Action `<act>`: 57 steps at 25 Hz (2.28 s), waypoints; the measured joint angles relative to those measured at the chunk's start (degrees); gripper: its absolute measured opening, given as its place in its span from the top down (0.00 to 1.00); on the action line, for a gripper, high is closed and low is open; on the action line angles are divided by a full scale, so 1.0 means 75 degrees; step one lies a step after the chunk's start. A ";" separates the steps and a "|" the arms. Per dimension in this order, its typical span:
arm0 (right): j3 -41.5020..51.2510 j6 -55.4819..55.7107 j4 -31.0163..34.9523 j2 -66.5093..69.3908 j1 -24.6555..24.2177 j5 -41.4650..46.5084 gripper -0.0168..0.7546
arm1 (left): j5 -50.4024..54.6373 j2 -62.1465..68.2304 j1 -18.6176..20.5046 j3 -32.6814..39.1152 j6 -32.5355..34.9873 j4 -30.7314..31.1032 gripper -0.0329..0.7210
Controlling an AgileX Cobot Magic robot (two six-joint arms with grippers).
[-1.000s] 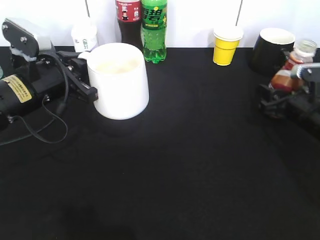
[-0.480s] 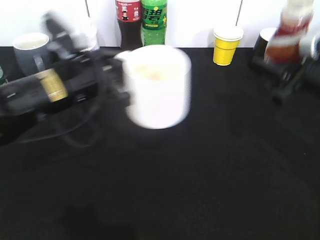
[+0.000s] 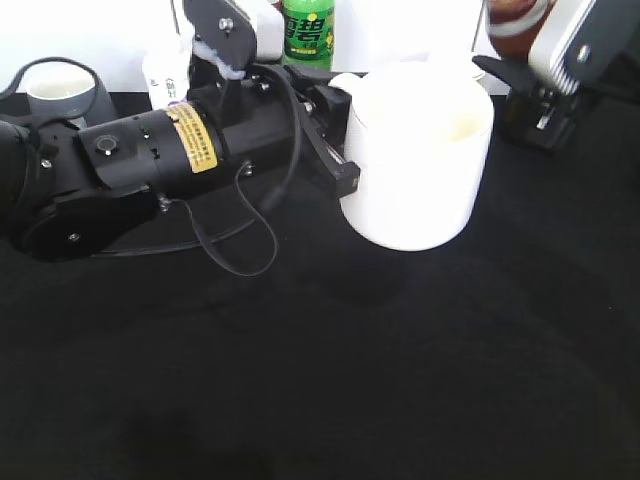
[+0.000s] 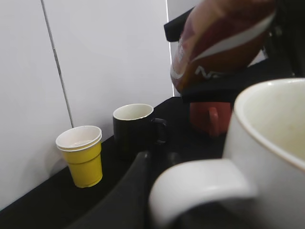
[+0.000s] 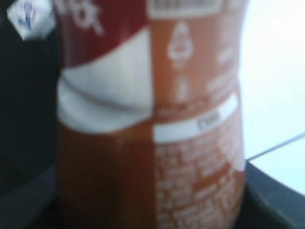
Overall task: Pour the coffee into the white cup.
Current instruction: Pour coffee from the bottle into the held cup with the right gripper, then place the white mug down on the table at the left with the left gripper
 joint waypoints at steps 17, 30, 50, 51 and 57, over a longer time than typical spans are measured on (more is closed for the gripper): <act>0.0000 -0.3865 0.0246 0.0000 0.0007 -0.0007 0.31 | 0.0059 0.0000 0.0000 0.0000 -0.0407 0.0139 0.87; 0.0000 -0.5340 0.1109 0.0000 0.0007 -0.0015 0.31 | 0.0105 0.0000 0.0000 0.0000 -0.0436 0.0351 0.86; 0.0000 -0.2099 0.1453 0.0000 0.0007 -0.0084 0.31 | -0.0203 0.0000 0.0000 0.0000 -0.0436 -0.0001 0.87; 0.0000 -0.1120 0.1447 0.0000 0.0007 -0.0084 0.31 | -0.0282 0.0000 0.0000 0.0000 -0.0436 -0.0101 0.87; 0.0000 0.3554 0.1486 0.0000 0.0007 -0.0084 0.31 | -0.0532 0.0000 0.0806 0.0161 -0.0436 -0.0274 0.87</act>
